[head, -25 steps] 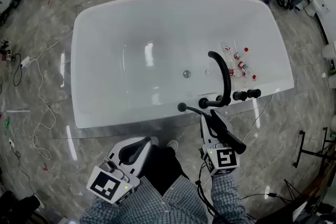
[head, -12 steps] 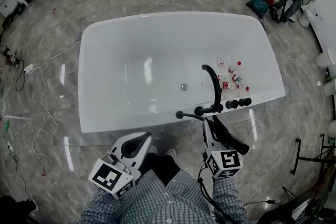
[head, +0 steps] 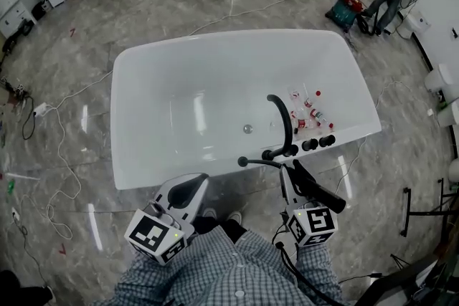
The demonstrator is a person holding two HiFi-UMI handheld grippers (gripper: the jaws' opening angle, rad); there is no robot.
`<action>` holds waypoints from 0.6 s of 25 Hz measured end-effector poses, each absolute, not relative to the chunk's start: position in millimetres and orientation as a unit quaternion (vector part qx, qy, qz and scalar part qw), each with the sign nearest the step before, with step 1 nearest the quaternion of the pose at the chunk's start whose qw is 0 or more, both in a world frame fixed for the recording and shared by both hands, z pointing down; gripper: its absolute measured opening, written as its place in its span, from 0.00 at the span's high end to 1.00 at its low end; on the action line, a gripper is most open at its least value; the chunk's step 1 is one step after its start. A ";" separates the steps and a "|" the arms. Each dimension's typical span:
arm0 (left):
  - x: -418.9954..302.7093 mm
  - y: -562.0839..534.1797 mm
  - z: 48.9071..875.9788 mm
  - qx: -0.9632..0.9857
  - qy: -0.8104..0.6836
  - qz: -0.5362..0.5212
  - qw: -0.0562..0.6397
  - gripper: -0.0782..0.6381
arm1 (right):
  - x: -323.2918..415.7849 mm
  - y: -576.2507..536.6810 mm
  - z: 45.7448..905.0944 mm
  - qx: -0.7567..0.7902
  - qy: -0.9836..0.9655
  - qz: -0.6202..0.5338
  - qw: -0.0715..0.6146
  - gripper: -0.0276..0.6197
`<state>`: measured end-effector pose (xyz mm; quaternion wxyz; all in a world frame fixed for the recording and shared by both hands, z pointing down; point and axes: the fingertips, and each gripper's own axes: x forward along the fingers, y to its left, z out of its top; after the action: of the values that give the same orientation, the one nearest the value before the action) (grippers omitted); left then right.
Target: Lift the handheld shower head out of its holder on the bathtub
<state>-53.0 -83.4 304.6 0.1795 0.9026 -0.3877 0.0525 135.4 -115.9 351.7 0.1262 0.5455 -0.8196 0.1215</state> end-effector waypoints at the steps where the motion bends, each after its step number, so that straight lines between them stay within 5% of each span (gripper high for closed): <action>1: -53.5 -84.0 303.5 0.904 -0.386 0.051 0.176 0.88 | 134.2 -114.2 349.3 0.546 -0.820 0.120 0.123 0.77; 15: -31.1 -87.9 273.5 0.921 -0.364 0.038 0.132 0.88 | 156.5 -88.9 315.6 0.565 -0.814 0.095 0.097 0.77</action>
<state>-31.1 -87.9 273.5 0.1315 0.9213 -0.3639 0.0380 156.5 -88.9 315.6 0.0972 0.5646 -0.8141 0.0946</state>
